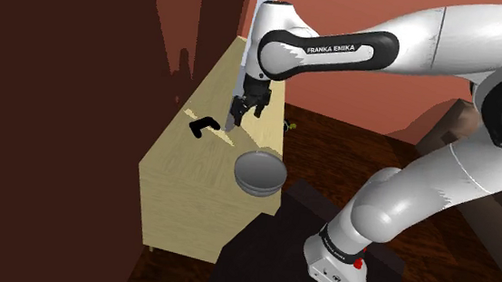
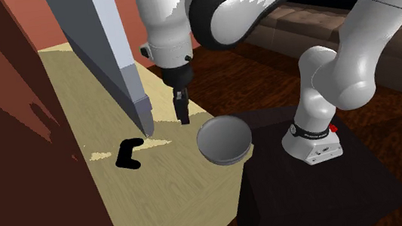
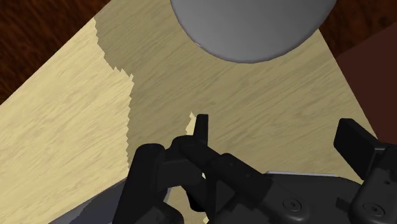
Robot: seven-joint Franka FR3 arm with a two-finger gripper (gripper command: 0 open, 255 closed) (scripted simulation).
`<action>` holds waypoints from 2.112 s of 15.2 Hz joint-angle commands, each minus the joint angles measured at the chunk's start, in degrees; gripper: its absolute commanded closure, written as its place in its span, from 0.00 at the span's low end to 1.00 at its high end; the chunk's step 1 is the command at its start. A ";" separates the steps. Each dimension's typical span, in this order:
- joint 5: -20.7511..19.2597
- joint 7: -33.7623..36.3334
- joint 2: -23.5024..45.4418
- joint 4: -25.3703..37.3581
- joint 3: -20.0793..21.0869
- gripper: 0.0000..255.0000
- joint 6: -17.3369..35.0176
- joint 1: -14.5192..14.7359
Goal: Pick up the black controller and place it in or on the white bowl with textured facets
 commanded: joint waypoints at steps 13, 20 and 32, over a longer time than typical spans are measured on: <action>-10.10 16.09 32.69 21.57 1.82 0.00 8.72 0.59; -13.36 20.51 46.81 35.09 -0.11 0.00 8.29 2.48; -14.11 20.98 49.22 33.51 -0.62 0.00 12.26 2.33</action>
